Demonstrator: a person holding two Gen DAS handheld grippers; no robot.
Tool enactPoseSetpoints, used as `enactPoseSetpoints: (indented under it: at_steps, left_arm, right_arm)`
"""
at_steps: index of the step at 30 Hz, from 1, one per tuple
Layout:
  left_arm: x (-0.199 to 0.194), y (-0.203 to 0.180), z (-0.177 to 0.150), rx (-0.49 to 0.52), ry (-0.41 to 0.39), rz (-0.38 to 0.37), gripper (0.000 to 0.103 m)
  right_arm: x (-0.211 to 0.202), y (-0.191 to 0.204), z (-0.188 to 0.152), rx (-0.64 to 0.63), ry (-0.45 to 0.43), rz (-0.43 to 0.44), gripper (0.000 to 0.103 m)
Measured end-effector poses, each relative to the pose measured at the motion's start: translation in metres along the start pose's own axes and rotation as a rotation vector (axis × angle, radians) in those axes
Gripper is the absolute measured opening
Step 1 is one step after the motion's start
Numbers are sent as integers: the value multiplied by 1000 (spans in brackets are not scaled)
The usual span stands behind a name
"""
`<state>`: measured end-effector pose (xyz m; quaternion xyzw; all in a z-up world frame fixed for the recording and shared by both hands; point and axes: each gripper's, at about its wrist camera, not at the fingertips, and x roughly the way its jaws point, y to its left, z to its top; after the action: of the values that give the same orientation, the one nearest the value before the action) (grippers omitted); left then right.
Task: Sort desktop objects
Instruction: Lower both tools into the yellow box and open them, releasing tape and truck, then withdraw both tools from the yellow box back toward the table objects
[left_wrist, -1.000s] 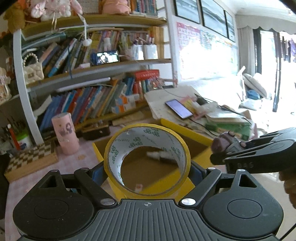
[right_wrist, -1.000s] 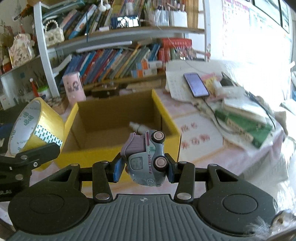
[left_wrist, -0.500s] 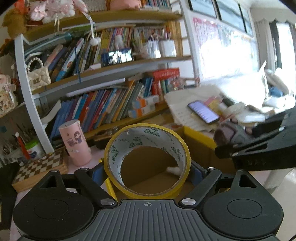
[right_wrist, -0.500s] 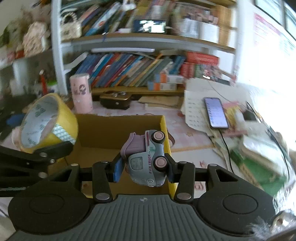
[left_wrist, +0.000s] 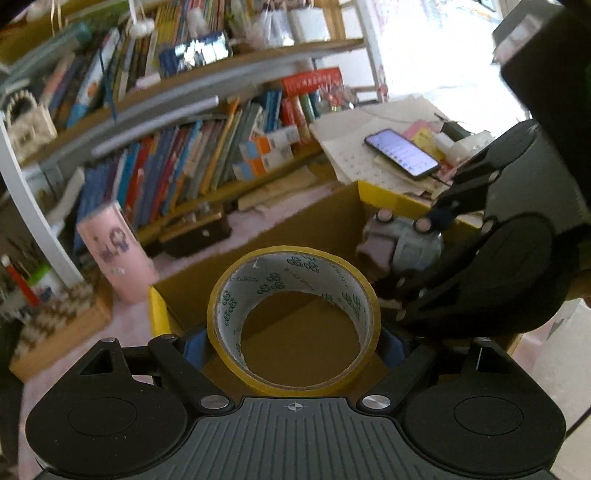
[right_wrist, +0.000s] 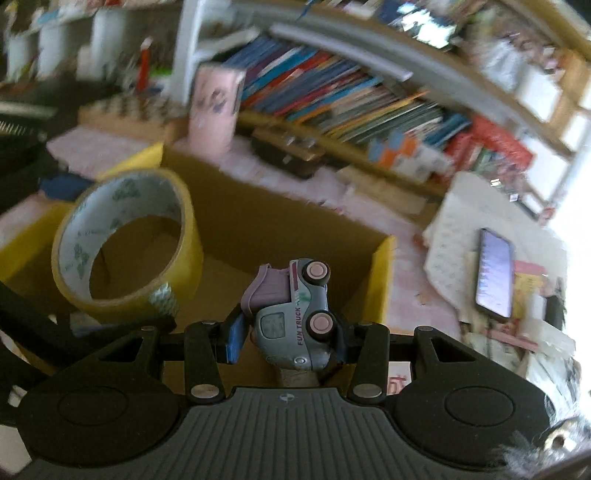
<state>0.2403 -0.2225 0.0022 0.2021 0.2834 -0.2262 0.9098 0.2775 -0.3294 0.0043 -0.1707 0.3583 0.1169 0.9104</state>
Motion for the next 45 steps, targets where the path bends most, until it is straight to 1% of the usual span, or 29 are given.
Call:
enactPoseSetpoints:
  at_steps: [3,4,11,13,14,16,20,22,25,28,33,36,40,45]
  left_arm:
    - [8,8,-3,-66,56,-40,89]
    - [10,9,-4,-84,71,-50,89]
    - [10,8,-2,-86,91,-31,90]
    - [8,7,-4,-84,82,-16,90]
    - [6,7,-6,-83,74,0,91]
    - [1,7,-7,-93,44,22,94]
    - [-15,9,-6,-98,-15,31,97]
    - [-23,8,-3,-103,-49,46,98]
    - [-38,10,-1,-124,-99,71,99]
    - [-52,13,-2,-156,-132,85,99]
    - [-72,22,-5,-209,-165,114,100]
    - [-81,27,-10,-228,-176,136,100]
    - [-91,35,-18,-264,-178,157,100]
    - [-99,47,-32,-317,-170,176,100]
  right_arm:
    - [17,-3,1,-10,62,36,43]
    - [19,-1,1,-31,59,38,42]
    - [26,2,5,-82,107,64,43]
    - [26,1,5,-76,106,68,44]
    - [26,1,5,-69,97,72,49]
    - [22,-1,5,-51,73,68,55]
    - [9,-6,3,-11,33,57,56]
    - [-1,-8,2,12,6,51,56]
    - [-19,-12,1,57,-49,29,58]
    - [-38,-17,-1,128,-102,9,61]
    - [-64,-24,-8,254,-162,-20,62]
    - [-77,-27,-15,337,-190,-58,63]
    - [-91,-28,-28,438,-206,-105,63]
    - [-99,-18,-45,501,-183,-155,63]
